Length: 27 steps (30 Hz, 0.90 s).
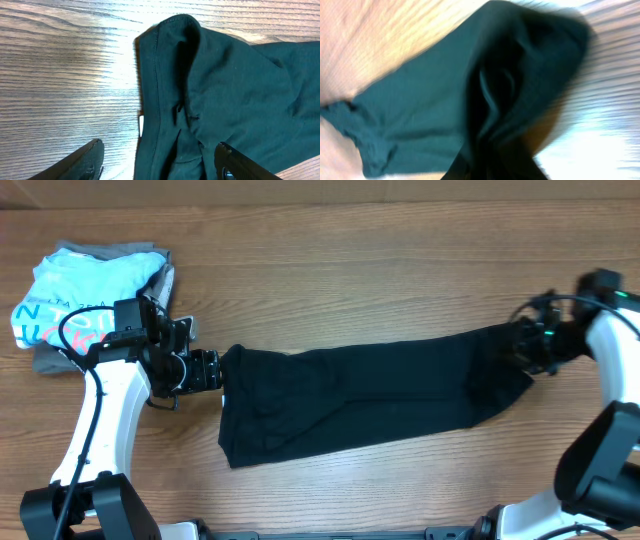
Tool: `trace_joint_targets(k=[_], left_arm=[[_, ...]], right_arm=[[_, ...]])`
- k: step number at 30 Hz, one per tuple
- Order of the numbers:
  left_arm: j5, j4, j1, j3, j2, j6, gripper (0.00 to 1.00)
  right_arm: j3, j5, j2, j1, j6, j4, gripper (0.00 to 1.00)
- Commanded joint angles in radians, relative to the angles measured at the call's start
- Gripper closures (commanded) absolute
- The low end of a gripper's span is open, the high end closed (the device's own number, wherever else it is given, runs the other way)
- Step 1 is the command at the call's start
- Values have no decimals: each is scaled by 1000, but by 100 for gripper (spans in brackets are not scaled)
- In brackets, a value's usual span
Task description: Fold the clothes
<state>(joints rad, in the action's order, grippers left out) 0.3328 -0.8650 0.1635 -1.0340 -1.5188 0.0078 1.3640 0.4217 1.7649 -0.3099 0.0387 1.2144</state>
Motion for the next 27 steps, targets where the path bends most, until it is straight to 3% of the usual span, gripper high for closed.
trace_joint_targets(k=[1,12,27], left_arm=[[0,-2,1,-2,1,19,27],[0,-1,1,-2,1,19,27],[0,4,1,-2,1,19,27]], right_arm=[[23,-60,-25,126,-68,22,96],[-15,-189,-24,551,-340,-10,96],[-18,-191,24,846,-607,-212,96]])
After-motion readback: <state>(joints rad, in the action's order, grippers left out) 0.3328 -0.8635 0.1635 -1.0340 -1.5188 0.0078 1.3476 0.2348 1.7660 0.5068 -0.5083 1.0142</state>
